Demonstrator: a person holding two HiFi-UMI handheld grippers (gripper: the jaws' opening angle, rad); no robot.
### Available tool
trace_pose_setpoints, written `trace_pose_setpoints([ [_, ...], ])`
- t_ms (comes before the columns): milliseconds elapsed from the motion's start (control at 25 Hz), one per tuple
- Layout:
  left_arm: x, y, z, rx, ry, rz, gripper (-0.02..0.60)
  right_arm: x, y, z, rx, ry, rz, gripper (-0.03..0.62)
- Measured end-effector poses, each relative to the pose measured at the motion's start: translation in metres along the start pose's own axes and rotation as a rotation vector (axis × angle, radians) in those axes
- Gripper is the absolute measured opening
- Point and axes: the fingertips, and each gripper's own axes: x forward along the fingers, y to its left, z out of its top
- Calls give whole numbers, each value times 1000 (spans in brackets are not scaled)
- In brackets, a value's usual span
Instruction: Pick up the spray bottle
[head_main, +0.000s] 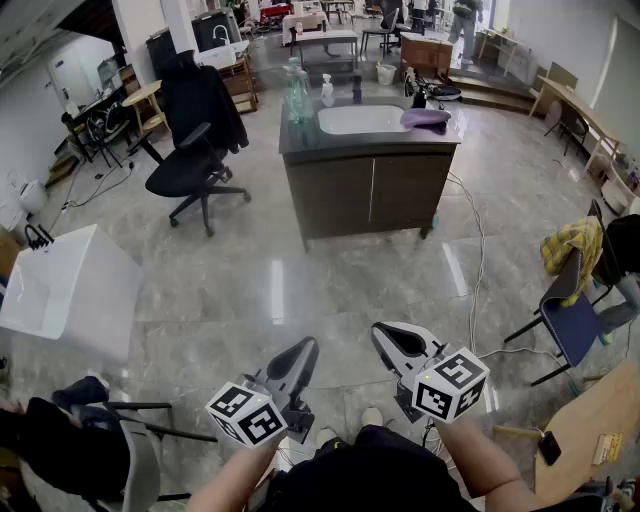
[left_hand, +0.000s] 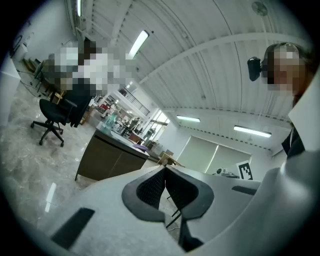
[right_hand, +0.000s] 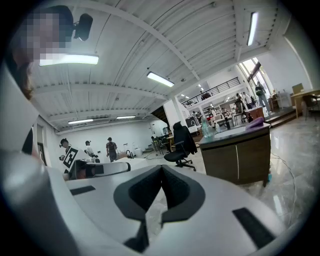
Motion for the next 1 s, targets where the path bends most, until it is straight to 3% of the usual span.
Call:
trace_pose_setpoints([
  [240, 6, 7, 11, 48, 8, 10, 6, 10, -5, 10, -27, -2, 17, 6],
  [520, 15, 14, 12, 12, -17, 36, 6, 11, -21, 6, 49, -12, 22, 6],
  [1000, 65, 25, 11, 8, -17, 54, 8, 27, -70, 13, 33, 27, 34, 6],
])
